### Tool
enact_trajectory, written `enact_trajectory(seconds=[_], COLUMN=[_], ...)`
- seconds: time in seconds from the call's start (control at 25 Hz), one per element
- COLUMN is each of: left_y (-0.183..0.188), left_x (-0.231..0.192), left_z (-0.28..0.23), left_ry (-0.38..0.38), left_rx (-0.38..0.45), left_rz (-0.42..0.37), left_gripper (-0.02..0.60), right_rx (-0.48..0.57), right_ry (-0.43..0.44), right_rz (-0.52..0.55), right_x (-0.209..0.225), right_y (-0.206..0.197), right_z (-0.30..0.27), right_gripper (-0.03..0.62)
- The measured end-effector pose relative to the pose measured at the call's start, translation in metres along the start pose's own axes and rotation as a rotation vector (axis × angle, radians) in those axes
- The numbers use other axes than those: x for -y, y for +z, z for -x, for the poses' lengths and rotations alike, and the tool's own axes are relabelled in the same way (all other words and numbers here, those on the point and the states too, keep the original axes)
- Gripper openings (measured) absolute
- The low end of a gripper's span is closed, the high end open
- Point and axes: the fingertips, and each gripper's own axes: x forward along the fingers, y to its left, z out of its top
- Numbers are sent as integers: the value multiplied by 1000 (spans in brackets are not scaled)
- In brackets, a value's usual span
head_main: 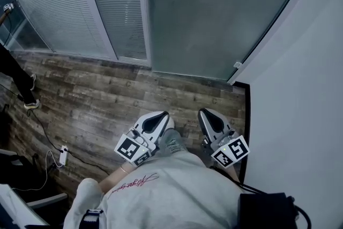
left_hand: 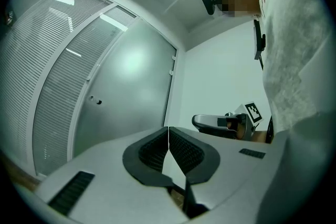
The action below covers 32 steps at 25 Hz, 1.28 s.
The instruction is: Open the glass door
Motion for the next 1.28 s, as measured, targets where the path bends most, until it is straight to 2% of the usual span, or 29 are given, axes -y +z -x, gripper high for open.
enact_trajectory(seconds=[0.16, 0.52, 0.8, 1.12, 1.28], left_y=[-2, 8, 17, 28, 31], left_x=[-24, -102, -157, -204, -227], left_z=[-16, -65, -90, -129, -143], left_ry=[12, 76, 141, 153, 176], left_rx=[-6, 1, 5, 12, 16], left_rz=[-12, -19, -17, -56, -51], left_gripper=[18, 18, 18, 18, 18], right_rx=[-24, -46, -45, -66, -115], right_ry=[14, 28, 75, 45, 27], right_rz=[60, 52, 64, 67, 106], right_x=[14, 82, 116, 171, 199], right_y=[-2, -2, 10, 14, 8], right_z=[-25, -104, -169, -232, -268], right_gripper=[21, 22, 23, 23, 23])
